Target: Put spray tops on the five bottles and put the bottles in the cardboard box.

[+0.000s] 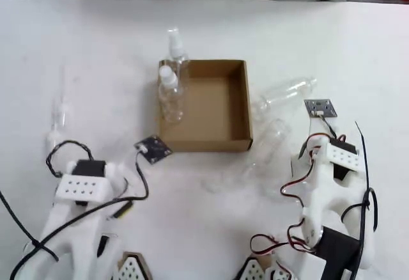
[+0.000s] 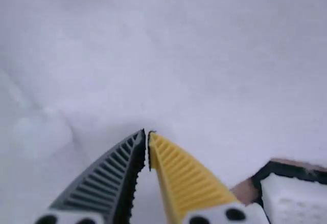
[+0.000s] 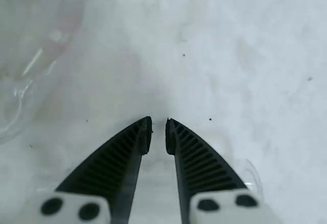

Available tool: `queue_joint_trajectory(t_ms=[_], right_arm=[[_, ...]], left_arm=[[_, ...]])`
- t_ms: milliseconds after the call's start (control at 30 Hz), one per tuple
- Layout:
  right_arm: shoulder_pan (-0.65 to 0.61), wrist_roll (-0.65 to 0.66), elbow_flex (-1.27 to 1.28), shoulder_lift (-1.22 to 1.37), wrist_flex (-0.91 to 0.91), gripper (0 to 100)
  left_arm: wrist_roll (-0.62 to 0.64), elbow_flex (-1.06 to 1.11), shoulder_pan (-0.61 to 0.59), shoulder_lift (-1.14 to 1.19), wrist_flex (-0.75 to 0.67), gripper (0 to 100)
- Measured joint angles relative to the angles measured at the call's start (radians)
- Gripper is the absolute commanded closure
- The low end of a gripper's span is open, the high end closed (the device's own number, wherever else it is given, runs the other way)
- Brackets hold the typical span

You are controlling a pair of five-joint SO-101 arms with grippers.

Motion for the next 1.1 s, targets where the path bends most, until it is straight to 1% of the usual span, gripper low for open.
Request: queue_joint_trajectory(t_ms=[133,267,400,467,767,900,1000,1100], right_arm=[[0.0,0.0,0.002,0.0,0.0,96.4],[0.0,0.0,0.009,0.0,-0.002,96.4],[0.0,0.0,0.009,0.0,-0.002,96.4],[0.0,0.0,0.009,0.0,-0.002,96.4],[0.0,0.0,0.009,0.0,-0.002,96.7],[0.009,0.0,0.009,0.0,-0.002,96.7],[0.009,0.0,0.009,0.0,-0.002,96.7],[0.009,0.0,0.009,0.0,-0.002,96.6]], left_arm=[[0.031,0.077,-0.014,0.0,-0.103,98],[0.055,0.08,-0.133,0.0,-0.153,98],[0.153,0.08,-0.253,0.0,-0.213,98],[0.215,0.08,-0.292,0.0,-0.25,98],[0.394,0.078,-0.339,0.0,-0.285,98],[0.451,0.051,-0.362,0.017,-0.304,98],[0.493,-0.014,-0.371,0.112,-0.304,98],[0.522,-0.121,-0.405,0.261,-0.304,98]])
